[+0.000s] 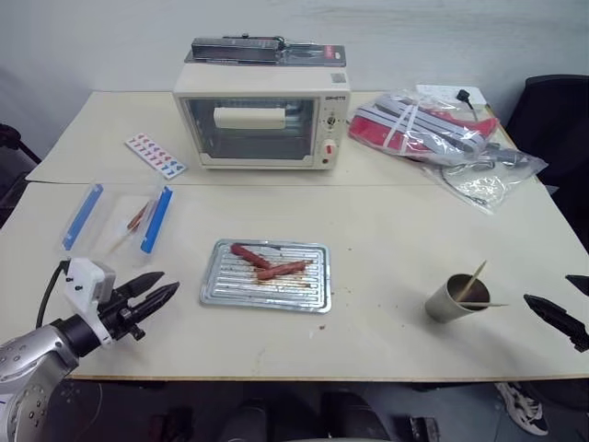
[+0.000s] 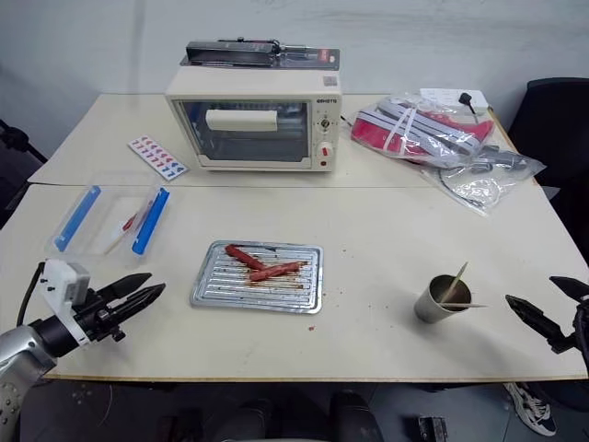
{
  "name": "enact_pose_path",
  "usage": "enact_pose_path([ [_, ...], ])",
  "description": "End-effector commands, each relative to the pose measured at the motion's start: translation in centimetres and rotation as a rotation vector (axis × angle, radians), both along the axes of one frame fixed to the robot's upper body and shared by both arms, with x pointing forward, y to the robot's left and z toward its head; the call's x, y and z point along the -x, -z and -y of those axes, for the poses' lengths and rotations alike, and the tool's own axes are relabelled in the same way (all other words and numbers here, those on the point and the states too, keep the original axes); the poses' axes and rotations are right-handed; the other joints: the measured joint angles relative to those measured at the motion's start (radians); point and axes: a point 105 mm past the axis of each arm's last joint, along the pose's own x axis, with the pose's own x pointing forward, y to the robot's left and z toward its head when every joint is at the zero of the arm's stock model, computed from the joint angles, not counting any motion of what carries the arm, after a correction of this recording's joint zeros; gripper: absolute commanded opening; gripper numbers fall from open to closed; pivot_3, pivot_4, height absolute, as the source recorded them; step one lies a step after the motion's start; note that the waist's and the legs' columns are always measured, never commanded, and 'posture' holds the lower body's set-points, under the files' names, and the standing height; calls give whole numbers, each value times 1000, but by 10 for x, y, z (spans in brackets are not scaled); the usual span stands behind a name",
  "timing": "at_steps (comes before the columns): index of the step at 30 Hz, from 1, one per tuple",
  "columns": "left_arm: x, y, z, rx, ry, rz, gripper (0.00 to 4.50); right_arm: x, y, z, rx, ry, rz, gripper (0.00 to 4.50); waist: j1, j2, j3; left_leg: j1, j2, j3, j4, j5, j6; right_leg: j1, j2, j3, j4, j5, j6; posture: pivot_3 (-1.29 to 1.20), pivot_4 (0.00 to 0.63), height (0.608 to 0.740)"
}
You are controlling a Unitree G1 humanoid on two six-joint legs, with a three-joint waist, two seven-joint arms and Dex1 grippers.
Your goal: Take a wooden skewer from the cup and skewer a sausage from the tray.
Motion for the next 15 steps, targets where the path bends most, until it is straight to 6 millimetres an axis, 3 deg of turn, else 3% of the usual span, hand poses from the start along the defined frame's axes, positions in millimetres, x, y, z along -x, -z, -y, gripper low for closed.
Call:
enact_pose_path([
  [1,-1,-6,3,-11,3,31,2001,1,-7,-5,7,-8,26,4500,0,0,0,0,0,0,0,0,0,0,0,0,0,0,0,0,150,740],
  [9,4,1,11,16,17,-7,2001,2,-7,-9,-4,3,3,4500,0,0,0,0,0,0,0,0,0,0,0,0,0,0,0,0,150,740],
  [15,4,2,20,21,80,-37,3083,19,0,-11,-36,31,-56,4500,3,0,0,0,0,0,0,0,0,0,0,0,-1,0,0,0,150,740],
])
